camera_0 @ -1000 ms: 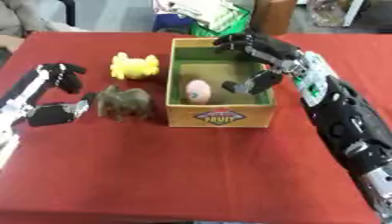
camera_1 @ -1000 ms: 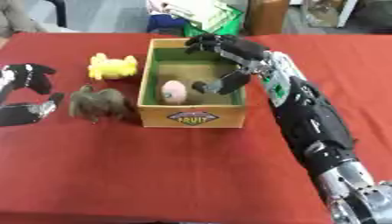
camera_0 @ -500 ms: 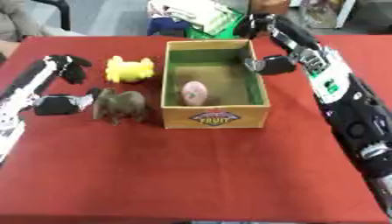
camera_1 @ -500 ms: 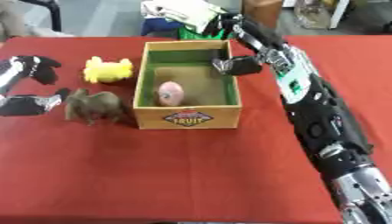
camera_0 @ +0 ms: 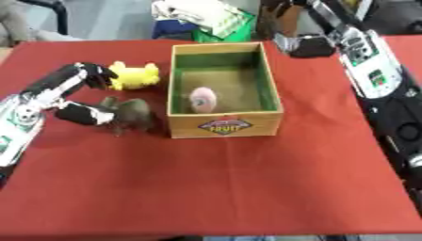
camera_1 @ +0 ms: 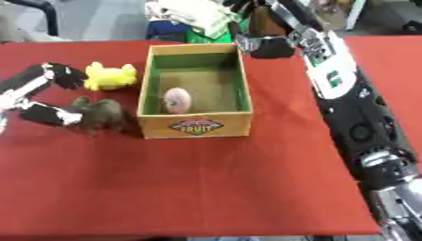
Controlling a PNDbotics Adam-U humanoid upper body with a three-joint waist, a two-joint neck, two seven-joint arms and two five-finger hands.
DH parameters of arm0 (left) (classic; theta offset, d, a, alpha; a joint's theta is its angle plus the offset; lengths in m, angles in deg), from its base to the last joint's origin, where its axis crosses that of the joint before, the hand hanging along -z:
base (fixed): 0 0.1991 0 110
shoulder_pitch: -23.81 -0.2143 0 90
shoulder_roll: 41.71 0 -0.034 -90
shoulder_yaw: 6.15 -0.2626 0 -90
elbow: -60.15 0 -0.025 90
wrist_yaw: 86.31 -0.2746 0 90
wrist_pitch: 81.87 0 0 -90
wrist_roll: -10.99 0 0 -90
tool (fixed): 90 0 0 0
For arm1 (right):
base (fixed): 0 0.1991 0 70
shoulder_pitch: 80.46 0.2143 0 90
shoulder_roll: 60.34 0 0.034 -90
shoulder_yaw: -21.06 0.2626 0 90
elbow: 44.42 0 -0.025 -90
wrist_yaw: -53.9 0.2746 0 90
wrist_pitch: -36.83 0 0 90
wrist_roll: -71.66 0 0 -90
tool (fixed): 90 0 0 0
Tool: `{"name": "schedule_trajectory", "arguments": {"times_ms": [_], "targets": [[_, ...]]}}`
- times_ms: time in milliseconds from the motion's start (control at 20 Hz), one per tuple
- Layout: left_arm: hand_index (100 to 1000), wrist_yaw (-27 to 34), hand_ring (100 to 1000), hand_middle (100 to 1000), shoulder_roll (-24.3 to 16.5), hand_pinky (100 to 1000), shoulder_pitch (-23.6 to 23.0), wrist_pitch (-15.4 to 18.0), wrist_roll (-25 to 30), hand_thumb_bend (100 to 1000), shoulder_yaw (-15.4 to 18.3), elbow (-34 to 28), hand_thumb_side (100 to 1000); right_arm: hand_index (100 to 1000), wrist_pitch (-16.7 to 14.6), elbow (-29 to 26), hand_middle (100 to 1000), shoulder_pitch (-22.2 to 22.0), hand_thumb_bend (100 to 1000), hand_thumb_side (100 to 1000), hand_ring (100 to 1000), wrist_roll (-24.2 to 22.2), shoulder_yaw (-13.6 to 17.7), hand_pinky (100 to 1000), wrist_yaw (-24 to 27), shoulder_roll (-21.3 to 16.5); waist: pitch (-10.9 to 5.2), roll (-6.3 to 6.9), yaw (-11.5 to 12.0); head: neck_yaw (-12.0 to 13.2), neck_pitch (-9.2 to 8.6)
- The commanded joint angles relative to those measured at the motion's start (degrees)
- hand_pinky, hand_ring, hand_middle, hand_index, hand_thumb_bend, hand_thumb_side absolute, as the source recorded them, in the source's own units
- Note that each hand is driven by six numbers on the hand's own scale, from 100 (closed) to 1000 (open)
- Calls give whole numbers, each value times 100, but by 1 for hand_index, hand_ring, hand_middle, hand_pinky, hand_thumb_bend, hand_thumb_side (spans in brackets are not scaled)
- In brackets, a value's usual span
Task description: Pick up objects on the table and place them in the box.
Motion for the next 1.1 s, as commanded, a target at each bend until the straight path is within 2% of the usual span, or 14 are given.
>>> {"name": "schedule_trajectory", "arguments": {"times_ms": [50,350,750,800,850,900,950,1000,1100], "targets": [[835,-319,725,714,8,740,194,152,40,545,7,225,303,764,17,-176,699,93,100,325,684,-89,3,592,124,-133,-85,9,-15,26,41],[841,-646,714,716,211,734,284,423,260,525,-19,700,300,763,29,-190,697,68,100,326,683,-133,6,592,142,-128,-71,-2,-36,35,51],[792,-874,664,632,324,714,327,625,527,466,-62,952,282,764,-1,-166,695,37,100,328,682,-157,-6,595,103,-117,-67,-7,-57,36,52],[760,-893,622,587,332,692,325,629,557,397,-58,971,265,764,-2,-163,695,36,100,328,682,-157,-7,595,99,-116,-67,-5,-59,33,52],[747,-906,607,568,340,683,324,623,558,369,-47,987,258,764,-4,-159,695,35,100,328,682,-158,-8,595,95,-115,-67,-3,-61,31,50],[693,-909,542,488,346,648,323,604,517,260,-28,991,240,764,-4,-156,695,32,100,327,681,-158,-7,595,90,-115,-67,1,-62,26,49],[666,-895,513,450,349,628,320,570,431,209,-2,987,237,764,-3,-155,695,30,100,328,681,-158,-5,595,87,-116,-67,4,-65,22,49],[618,-868,462,374,348,597,315,528,320,159,25,977,234,764,-3,-154,694,28,100,328,681,-158,-4,595,83,-117,-67,8,-67,17,48],[577,-756,426,310,336,578,306,404,19,100,106,942,233,763,1,-152,694,23,100,327,680,-157,0,595,78,-123,-67,16,-71,7,46]]}}
